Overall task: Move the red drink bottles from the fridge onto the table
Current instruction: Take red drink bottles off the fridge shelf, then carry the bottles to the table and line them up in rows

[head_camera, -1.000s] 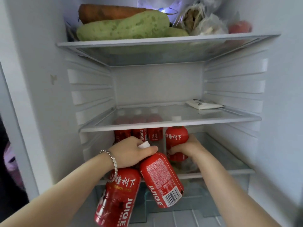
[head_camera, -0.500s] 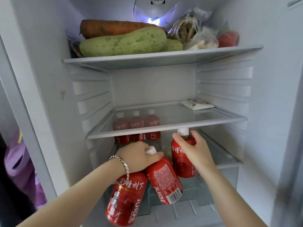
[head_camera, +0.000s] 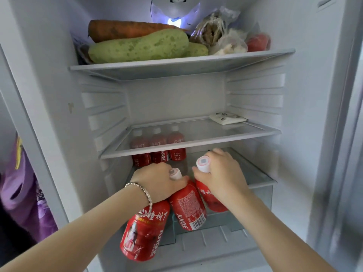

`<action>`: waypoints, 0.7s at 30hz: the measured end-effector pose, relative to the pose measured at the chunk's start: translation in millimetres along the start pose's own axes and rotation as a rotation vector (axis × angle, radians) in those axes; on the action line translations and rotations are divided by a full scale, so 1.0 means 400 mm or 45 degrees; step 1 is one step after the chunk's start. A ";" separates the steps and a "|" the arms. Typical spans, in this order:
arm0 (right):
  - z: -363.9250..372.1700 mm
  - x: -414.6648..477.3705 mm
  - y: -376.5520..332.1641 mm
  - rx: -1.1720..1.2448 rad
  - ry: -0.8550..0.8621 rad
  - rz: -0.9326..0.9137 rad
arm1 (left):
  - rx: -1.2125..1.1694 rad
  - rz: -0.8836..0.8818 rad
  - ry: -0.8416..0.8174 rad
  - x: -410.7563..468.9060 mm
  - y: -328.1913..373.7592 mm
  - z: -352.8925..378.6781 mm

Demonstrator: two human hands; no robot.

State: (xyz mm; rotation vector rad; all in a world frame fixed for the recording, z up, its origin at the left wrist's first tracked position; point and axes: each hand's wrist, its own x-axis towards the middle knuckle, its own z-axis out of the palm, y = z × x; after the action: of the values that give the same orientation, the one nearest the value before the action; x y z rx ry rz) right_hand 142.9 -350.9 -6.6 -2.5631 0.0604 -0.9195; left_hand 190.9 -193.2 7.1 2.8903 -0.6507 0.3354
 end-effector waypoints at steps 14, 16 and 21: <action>0.009 -0.178 -0.210 -0.144 -0.644 -0.677 | 0.307 -0.707 0.315 -0.509 0.010 0.029; 0.018 -0.247 -0.250 -0.071 -0.686 -0.820 | 0.367 -0.818 0.283 -0.624 0.018 0.028; 0.000 -0.472 -0.379 0.106 -0.765 -1.252 | 0.623 -1.068 0.186 -0.972 0.073 0.014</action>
State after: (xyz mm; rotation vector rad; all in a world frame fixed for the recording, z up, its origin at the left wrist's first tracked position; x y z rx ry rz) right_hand -19.3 -178.9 -59.8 -2.6194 -1.4560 -0.3399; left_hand -163.2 -63.9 -93.0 3.1841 0.7679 0.6217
